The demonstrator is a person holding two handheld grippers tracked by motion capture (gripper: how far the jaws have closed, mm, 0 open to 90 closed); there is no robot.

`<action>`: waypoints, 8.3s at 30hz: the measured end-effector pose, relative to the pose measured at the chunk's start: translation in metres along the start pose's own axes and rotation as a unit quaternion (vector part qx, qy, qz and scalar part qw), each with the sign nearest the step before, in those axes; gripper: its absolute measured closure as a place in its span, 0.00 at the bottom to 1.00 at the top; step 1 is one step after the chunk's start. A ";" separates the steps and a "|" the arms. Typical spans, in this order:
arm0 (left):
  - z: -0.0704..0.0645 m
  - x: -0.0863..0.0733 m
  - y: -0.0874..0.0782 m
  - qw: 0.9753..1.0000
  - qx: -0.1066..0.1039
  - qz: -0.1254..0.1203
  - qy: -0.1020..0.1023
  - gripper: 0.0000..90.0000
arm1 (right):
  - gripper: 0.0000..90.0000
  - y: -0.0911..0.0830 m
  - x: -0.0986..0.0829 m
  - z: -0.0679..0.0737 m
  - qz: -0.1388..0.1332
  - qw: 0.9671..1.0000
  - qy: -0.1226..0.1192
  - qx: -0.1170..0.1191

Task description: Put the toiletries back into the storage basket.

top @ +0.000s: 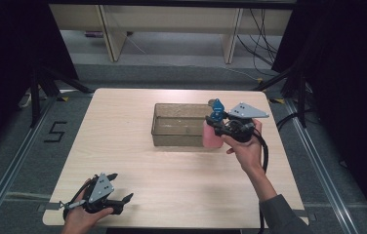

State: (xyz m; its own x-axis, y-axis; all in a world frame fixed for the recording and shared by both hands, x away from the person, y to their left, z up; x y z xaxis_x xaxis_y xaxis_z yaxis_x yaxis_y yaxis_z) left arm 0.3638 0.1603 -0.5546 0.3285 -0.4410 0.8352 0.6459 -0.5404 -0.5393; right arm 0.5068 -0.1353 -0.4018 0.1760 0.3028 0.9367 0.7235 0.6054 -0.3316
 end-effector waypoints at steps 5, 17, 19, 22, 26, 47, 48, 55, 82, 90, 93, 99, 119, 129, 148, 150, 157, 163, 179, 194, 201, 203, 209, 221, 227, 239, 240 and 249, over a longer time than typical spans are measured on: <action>0.000 0.000 0.000 1.000 0.000 0.000 0.000 0.17 | 0.60 0.003 -0.002 -0.004 0.006 1.000 0.006 -0.001; 0.000 0.000 0.000 1.000 -0.001 -0.002 -0.001 0.17 | 0.60 0.007 0.015 -0.012 -0.003 1.000 0.001 -0.009; 0.000 0.000 0.000 1.000 0.000 -0.001 0.000 0.17 | 0.60 0.011 0.017 -0.012 -0.005 1.000 0.005 -0.007; -0.001 0.000 0.000 1.000 -0.001 -0.002 -0.002 0.17 | 0.60 0.014 0.018 -0.015 -0.003 1.000 0.012 -0.012; 0.000 0.000 0.000 1.000 -0.001 -0.002 -0.002 0.17 | 0.60 0.021 0.019 -0.021 0.000 1.000 0.008 -0.016; -0.001 0.001 0.000 1.000 -0.002 -0.003 -0.002 0.17 | 0.60 0.046 0.008 -0.047 0.012 0.999 0.015 -0.047; -0.001 0.000 0.000 1.000 -0.001 -0.002 -0.002 0.17 | 0.60 0.049 0.006 -0.049 0.013 0.998 0.020 -0.050; 0.000 0.001 0.000 1.000 -0.001 -0.003 -0.002 0.17 | 0.60 0.054 0.002 -0.054 0.014 0.998 0.020 -0.056; 0.000 0.000 0.000 1.000 -0.001 -0.002 -0.002 0.17 | 0.60 0.068 -0.025 -0.053 0.030 0.998 0.024 -0.052; 0.000 0.000 -0.001 1.000 0.000 -0.001 -0.001 0.17 | 0.60 0.071 -0.033 -0.052 0.030 0.998 0.023 -0.052; 0.000 0.001 -0.001 1.000 0.000 -0.002 -0.001 0.17 | 0.60 0.072 -0.036 -0.053 0.030 0.998 0.021 -0.052; 0.000 0.001 -0.001 1.000 0.000 -0.004 -0.002 0.17 | 0.60 0.074 -0.040 -0.051 0.033 0.998 0.034 -0.049; -0.001 0.000 0.000 1.000 -0.001 -0.002 -0.002 0.17 | 0.60 0.070 -0.057 -0.051 0.037 0.997 0.044 -0.052; 0.000 0.000 0.000 1.000 0.002 0.001 0.000 0.17 | 0.60 0.069 -0.064 -0.051 0.037 0.998 0.029 -0.051; 0.000 0.000 -0.001 1.000 0.002 0.003 0.001 0.17 | 0.46 0.064 -0.062 -0.049 0.009 0.996 0.064 -0.061; 0.000 0.000 -0.001 1.000 0.001 0.000 0.003 0.17 | 0.39 0.058 -0.059 -0.049 0.012 0.995 0.081 -0.059; 0.002 -0.001 -0.002 1.000 0.004 0.004 0.009 0.17 | 0.34 0.043 -0.059 -0.050 0.010 0.993 0.095 -0.061; -0.001 0.001 -0.001 1.000 0.000 -0.006 0.000 0.17 | 0.32 0.040 -0.059 -0.048 0.005 0.994 0.098 -0.055; 0.000 0.001 -0.001 1.000 0.001 -0.004 0.001 0.17 | 0.24 0.029 -0.057 -0.042 0.001 0.994 0.094 -0.059; -0.001 0.002 -0.001 1.000 0.001 -0.006 -0.001 0.17 | 0.23 0.014 -0.056 -0.027 -0.004 0.994 0.099 -0.046; 0.000 0.002 -0.001 1.000 0.001 -0.006 -0.002 0.17 | 0.23 0.009 -0.055 -0.021 -0.009 0.995 0.090 -0.043; -0.001 0.002 0.000 1.000 0.001 -0.008 -0.004 0.17 | 0.23 0.007 -0.056 -0.018 -0.004 0.995 0.091 -0.041; -0.001 0.001 -0.001 1.000 0.002 -0.005 -0.004 0.17 | 0.23 0.002 -0.060 -0.012 -0.005 0.996 0.086 -0.034; 0.000 0.001 -0.001 1.000 0.003 -0.005 -0.003 0.17 | 0.23 -0.006 -0.069 0.004 -0.001 0.996 0.087 -0.017; 0.000 0.001 0.000 1.000 0.003 -0.004 -0.003 0.17 | 0.23 -0.008 -0.070 0.011 -0.002 0.995 0.098 -0.008; 0.000 0.002 -0.001 1.000 0.003 -0.006 0.000 0.17 | 0.22 -0.013 -0.074 0.019 0.000 0.995 0.095 0.003; 0.000 0.002 -0.001 1.000 0.003 -0.006 0.000 0.17 | 0.22 -0.015 -0.075 0.018 0.003 0.996 0.086 0.000; 0.001 0.001 -0.002 1.000 0.004 -0.003 0.004 0.17 | 0.20 -0.016 -0.080 0.027 0.007 0.995 0.103 0.010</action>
State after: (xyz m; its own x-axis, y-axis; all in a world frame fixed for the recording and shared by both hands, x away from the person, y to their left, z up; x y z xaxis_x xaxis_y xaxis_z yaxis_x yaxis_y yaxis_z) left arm 0.3633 0.1615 -0.5523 0.3202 -0.4434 0.8372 0.6535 -0.5365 -0.5340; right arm 0.4628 -0.1491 -0.4749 0.3208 0.1554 0.9343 0.7072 0.6168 -0.3454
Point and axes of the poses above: each handheld gripper's, and its own axes: y roughly forward along the jaws, x roughly out of its top, z roughly to its left, the point moved 10 cm from there along y, roughly forward along the jaws, and after that the axes turned 4 degrees about -y, right-handed, at the moved point
